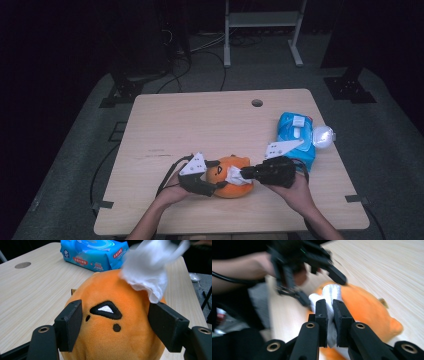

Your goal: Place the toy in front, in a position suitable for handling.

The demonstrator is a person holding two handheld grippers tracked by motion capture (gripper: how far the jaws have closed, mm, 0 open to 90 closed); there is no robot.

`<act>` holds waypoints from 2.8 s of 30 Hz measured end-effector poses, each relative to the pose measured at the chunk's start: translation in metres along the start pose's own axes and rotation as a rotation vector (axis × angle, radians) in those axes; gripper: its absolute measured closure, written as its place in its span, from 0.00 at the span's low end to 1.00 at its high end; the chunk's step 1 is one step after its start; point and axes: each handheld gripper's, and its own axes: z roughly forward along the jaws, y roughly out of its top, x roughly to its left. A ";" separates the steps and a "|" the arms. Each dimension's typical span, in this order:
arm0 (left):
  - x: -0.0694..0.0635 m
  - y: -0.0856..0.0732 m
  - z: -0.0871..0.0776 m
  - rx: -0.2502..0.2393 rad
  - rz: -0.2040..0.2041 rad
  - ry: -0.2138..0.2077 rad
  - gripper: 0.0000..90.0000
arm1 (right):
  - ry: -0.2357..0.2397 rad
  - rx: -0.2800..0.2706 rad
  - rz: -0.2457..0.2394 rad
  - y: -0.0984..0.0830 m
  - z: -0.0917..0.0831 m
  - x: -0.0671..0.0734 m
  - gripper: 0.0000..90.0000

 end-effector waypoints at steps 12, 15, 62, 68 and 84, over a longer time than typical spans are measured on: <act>0.000 -0.001 0.005 0.008 -0.012 -0.014 0.31 | -0.135 0.026 -0.188 -0.013 0.032 0.012 0.65; 0.003 0.008 0.000 0.034 0.011 -0.018 0.24 | -0.185 0.025 -0.229 -0.018 0.039 0.013 0.69; 0.020 -0.005 0.011 0.001 -0.141 0.028 0.36 | -0.161 0.074 -0.262 -0.024 0.026 0.021 0.87; 0.024 -0.009 0.008 -0.011 -0.168 0.022 0.36 | -0.189 0.052 -0.156 -0.033 0.009 -0.005 0.88; 0.009 -0.002 0.015 -0.001 -0.115 -0.012 0.33 | -0.147 0.055 -0.183 -0.026 0.020 0.009 0.87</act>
